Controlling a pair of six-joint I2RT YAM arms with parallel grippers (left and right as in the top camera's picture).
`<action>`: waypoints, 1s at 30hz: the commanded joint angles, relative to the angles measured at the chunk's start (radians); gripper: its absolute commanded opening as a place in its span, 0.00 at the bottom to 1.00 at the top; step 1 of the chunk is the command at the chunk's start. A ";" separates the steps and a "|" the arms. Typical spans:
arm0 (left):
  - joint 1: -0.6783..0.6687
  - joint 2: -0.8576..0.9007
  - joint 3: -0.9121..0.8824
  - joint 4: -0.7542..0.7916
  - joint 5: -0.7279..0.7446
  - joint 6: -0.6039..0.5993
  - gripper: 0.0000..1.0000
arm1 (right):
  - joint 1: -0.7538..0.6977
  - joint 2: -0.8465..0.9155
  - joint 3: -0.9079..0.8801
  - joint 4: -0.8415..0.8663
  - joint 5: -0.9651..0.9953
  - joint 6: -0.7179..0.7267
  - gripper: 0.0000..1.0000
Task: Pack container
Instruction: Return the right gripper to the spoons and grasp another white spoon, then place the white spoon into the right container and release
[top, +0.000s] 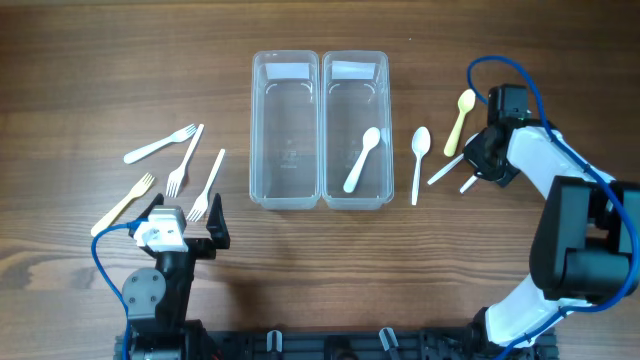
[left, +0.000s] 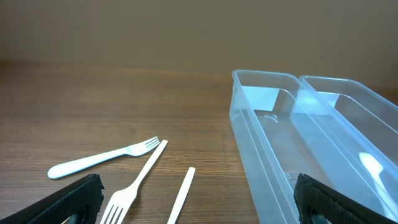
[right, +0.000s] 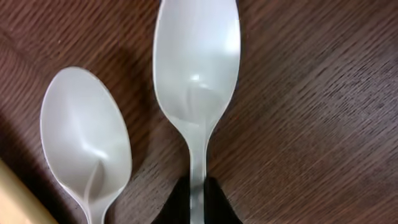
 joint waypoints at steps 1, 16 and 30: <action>0.001 -0.009 -0.006 0.003 0.002 0.019 1.00 | 0.001 0.085 -0.040 -0.015 -0.067 0.004 0.04; 0.001 -0.009 -0.006 0.003 0.001 0.019 1.00 | 0.161 -0.550 -0.040 -0.166 -0.120 -0.142 0.04; 0.001 -0.009 -0.006 0.003 0.002 0.019 1.00 | 0.546 -0.373 -0.040 0.134 -0.285 -0.310 0.04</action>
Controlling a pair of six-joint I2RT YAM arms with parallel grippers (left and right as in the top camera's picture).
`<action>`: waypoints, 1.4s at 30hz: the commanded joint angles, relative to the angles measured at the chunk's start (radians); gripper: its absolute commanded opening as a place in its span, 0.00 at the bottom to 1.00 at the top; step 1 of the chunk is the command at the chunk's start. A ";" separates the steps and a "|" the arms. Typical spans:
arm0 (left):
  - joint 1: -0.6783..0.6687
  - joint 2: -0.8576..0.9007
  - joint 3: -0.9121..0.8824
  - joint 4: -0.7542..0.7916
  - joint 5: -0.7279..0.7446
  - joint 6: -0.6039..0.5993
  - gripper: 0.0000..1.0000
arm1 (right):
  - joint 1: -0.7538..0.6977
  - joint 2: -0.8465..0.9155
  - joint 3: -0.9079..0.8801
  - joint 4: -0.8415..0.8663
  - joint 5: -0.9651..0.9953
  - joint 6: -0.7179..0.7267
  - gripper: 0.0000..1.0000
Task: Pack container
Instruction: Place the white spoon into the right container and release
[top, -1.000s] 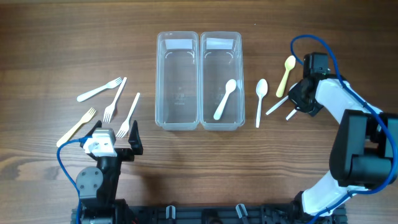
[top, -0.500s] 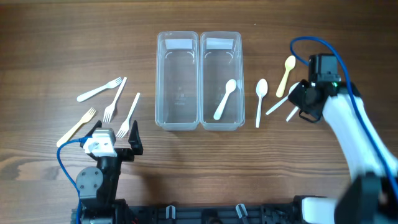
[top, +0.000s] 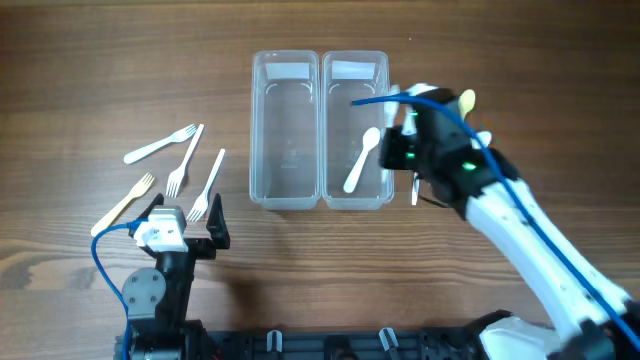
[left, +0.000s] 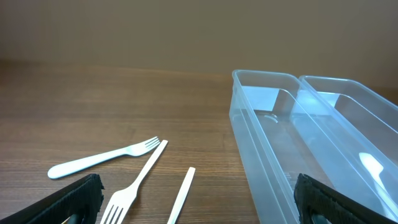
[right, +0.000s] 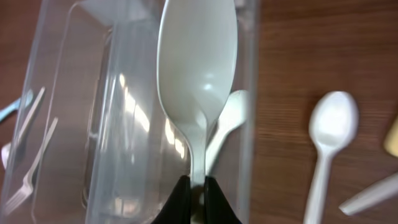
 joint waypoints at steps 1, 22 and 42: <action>0.001 -0.009 -0.006 0.003 0.001 0.019 1.00 | 0.052 0.113 0.005 0.063 -0.046 -0.028 0.04; 0.001 -0.009 -0.006 0.003 0.002 0.019 1.00 | -0.165 -0.183 0.163 -0.449 0.451 0.391 0.67; 0.001 -0.009 -0.006 0.003 0.001 0.019 1.00 | -0.364 0.422 0.154 -0.318 0.209 0.467 0.49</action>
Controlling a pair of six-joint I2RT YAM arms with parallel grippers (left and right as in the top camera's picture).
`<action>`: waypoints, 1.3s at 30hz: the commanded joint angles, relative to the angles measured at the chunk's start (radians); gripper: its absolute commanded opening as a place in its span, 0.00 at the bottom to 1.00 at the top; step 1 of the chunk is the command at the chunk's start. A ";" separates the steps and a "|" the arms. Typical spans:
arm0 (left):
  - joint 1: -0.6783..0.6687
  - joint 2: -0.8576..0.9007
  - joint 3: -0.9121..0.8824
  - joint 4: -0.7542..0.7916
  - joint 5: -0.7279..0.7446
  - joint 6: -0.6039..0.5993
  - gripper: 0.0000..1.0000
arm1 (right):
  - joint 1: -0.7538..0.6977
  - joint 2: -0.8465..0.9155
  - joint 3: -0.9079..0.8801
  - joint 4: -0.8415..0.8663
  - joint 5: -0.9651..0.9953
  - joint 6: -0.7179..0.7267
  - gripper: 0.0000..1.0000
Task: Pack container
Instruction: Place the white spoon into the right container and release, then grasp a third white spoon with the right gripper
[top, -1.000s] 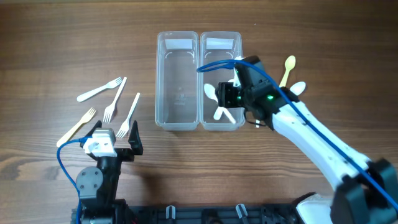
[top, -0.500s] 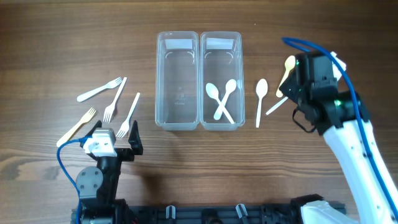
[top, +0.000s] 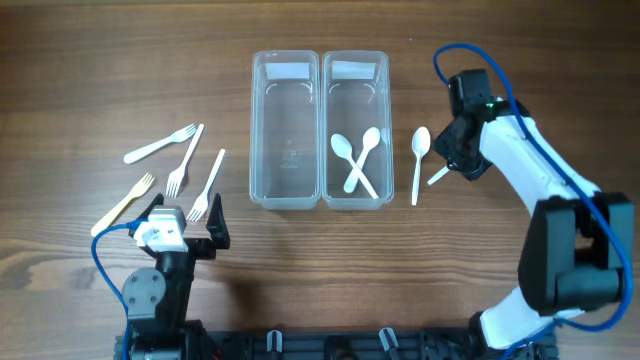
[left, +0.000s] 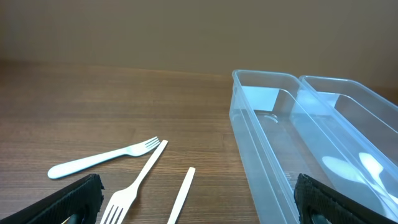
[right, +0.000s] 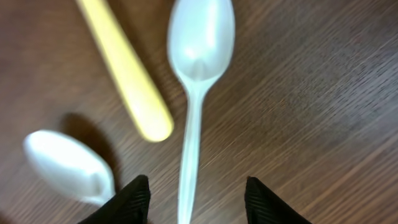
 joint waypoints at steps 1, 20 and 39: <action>0.001 -0.009 -0.006 0.002 0.001 0.019 1.00 | -0.042 0.053 -0.008 0.004 -0.039 0.008 0.51; 0.001 -0.009 -0.006 0.003 0.002 0.019 1.00 | -0.057 0.182 -0.008 0.067 -0.035 -0.072 0.13; 0.001 -0.009 -0.006 0.003 0.001 0.019 1.00 | 0.162 -0.415 -0.008 -0.011 -0.121 -0.395 0.04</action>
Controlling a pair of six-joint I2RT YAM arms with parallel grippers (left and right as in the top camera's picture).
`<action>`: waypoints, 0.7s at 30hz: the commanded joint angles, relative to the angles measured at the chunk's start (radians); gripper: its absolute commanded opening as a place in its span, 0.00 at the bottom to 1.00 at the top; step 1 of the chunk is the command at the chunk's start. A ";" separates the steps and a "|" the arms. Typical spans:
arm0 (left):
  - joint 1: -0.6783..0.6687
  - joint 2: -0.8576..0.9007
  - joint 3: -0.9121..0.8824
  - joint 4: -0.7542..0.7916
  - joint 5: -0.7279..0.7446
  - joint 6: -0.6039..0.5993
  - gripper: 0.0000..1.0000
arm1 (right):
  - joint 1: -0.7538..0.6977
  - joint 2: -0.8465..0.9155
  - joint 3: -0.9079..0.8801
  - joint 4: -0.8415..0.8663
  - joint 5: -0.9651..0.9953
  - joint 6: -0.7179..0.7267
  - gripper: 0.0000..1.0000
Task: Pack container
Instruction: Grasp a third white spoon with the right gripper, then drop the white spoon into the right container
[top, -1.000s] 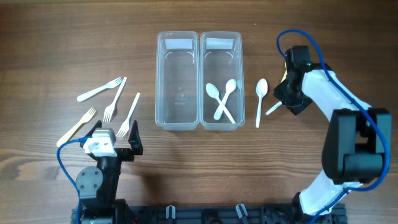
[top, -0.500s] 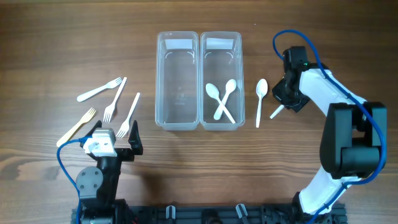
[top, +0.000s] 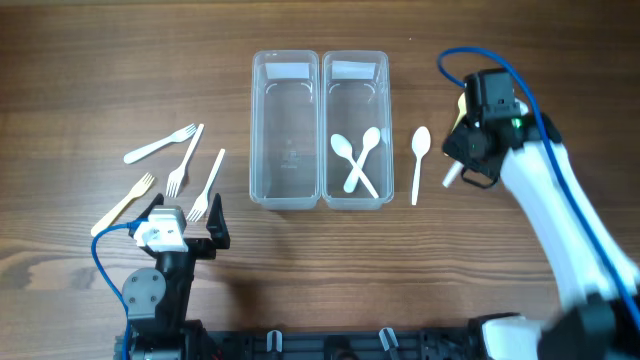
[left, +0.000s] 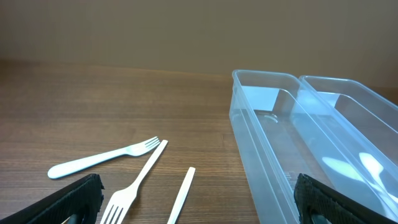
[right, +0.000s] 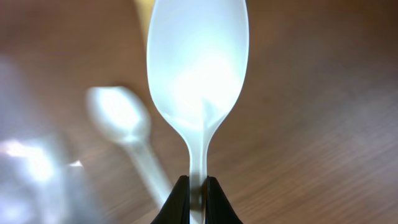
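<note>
Two clear plastic containers stand side by side at mid-table. The left container (top: 253, 130) is empty; the right container (top: 387, 130) holds two crossed white spoons (top: 355, 162). My right gripper (top: 466, 150) (right: 197, 193) is shut on the handle of a white spoon (right: 198, 81), held above the table to the right of the containers. Another white spoon (top: 420, 160) (right: 124, 118) lies between the right container and this gripper. My left gripper (top: 185, 212) (left: 196, 211) rests open near the front left, by several forks (top: 180, 165).
White and cream forks (left: 102, 160) lie spread on the wood left of the containers. In the left wrist view the left container (left: 261, 124) stands to the right. A yellowish piece (right: 143, 7) shows behind the held spoon. The right arm's blue cable (top: 520, 85) arches above the arm.
My right gripper was open over a white spoon beside the yellow one on the table. It is now shut on that spoon's handle and holds it off the wood. The left arm has not moved.
My right gripper was shut on a white spoon at the right while one spoon lay in the right container. Then it held that spoon over the container. Then two spoons lay inside and the gripper stood open over another spoon, which it now holds.
</note>
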 joint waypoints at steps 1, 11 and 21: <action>0.001 -0.009 -0.006 0.003 0.002 0.019 1.00 | 0.111 -0.072 0.003 0.078 -0.143 -0.189 0.04; 0.001 -0.009 -0.006 0.003 0.002 0.019 1.00 | 0.273 0.041 0.002 0.175 -0.203 -0.231 0.04; 0.001 -0.009 -0.006 0.003 0.002 0.019 1.00 | 0.282 0.102 0.003 0.315 -0.281 -0.231 0.94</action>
